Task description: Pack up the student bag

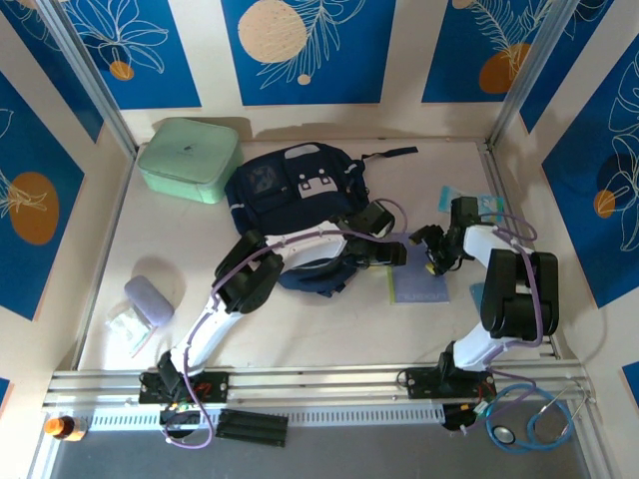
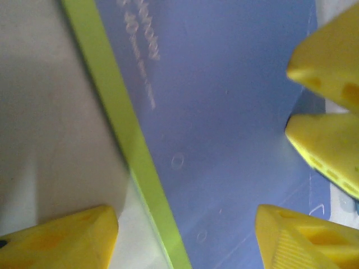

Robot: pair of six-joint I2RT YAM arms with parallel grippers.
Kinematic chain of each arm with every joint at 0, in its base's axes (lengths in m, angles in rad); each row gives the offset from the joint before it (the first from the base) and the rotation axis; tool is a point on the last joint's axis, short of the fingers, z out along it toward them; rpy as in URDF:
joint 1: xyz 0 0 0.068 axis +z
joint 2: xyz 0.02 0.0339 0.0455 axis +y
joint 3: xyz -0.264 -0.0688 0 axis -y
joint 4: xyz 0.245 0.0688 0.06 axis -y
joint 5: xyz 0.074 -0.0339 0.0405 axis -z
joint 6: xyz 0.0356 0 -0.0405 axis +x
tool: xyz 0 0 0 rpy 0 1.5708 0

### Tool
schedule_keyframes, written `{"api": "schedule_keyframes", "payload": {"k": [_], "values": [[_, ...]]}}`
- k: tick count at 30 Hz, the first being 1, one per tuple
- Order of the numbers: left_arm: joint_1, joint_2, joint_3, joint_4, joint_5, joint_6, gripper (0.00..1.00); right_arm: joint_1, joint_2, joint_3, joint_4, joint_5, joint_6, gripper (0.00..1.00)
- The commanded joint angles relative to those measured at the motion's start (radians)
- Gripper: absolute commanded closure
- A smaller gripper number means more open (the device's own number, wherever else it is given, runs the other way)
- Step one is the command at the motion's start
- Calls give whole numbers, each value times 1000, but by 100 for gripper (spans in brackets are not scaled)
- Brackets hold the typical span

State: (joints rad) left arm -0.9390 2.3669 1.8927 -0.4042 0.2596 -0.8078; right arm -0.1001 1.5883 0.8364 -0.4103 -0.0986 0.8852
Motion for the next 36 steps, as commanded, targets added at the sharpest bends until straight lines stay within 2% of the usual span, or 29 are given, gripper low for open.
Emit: {"api": "schedule_keyframes", "payload": {"k": [1, 3, 8, 17, 21, 29, 36], "values": [[-3, 18, 23, -63, -59, -17, 39, 20, 5, -55, -66, -50, 38, 25], [-3, 21, 23, -60, -56, -27, 43, 27, -2, -61, -68, -50, 46, 25], [-1, 29, 16, -46, -41, -42, 44, 39, -16, -79, -72, -50, 57, 25], [10, 35, 13, 28, 68, -79, 45, 40, -29, -88, -74, -56, 59, 25], [19, 2, -4, 116, 134, -89, 50, 27, -44, -104, -50, -77, 82, 25], [9, -112, -81, 210, 123, -17, 63, 7, -78, -145, 8, -125, 154, 26], [7, -165, -157, 290, 143, -7, 70, -3, -88, -155, 45, -174, 171, 26]]}}
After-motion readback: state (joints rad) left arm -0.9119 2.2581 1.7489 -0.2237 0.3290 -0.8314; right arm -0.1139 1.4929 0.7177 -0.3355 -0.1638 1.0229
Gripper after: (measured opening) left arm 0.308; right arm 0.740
